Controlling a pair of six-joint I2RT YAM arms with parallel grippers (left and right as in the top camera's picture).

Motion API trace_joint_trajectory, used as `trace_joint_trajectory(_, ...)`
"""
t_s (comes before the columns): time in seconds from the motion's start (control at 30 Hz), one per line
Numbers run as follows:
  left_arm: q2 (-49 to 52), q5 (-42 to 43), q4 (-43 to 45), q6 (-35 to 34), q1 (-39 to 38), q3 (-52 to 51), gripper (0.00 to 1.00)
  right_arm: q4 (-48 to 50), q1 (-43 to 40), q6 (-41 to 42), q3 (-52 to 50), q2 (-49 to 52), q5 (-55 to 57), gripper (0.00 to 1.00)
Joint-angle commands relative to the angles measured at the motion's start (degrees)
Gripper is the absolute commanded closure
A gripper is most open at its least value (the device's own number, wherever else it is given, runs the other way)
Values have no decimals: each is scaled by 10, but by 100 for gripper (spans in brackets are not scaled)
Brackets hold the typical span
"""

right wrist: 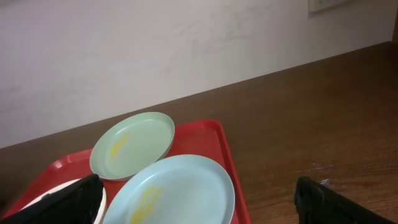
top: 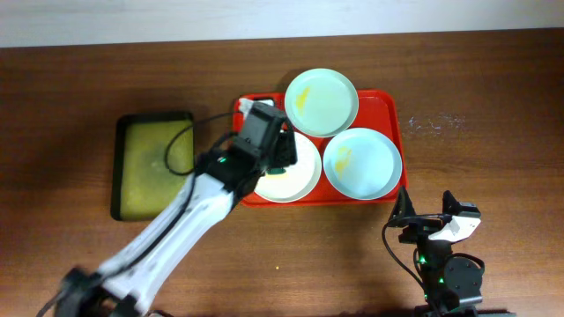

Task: Clean dirty plates on tray and stack at the side
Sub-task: 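Carry the sponge with the left gripper onto the white plate, then reach the right gripper to the white plate rim and grip it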

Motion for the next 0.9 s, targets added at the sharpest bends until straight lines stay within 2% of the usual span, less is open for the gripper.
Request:
trace_joint_trajectory(0.0, -37, -86, -36, 7, 2, 6, 24, -1, -4, 0, -5, -2, 1, 1)
trace_joint_trajectory(0.17, -38, -103, -72, 7, 37, 6, 24, -1, -4, 0, -5, -2, 1, 1)
trace_joint_trajectory(0.27, -38, -29, -81, 8, 97, 6, 22, -1, -4, 0, -5, -2, 1, 1)
trace_joint_trajectory(0.33, -38, 12, -91, 8, 133, 6, 12, -1, -4, 0, -5, -2, 1, 1)
trace_joint_trajectory(0.4, -38, 10, -110, 8, 158, 6, 1, -1, -4, 0, -5, -2, 1, 1)
trace_joint_trajectory(0.67, -38, -24, -169, 7, 213, 3, 1, -1, -4, 0, -5, -2, 1, 1)
trace_joint_trajectory(0.87, -38, -24, -199, 8, 219, -2, 1, -1, -4, 0, -5, -2, 1, 1)
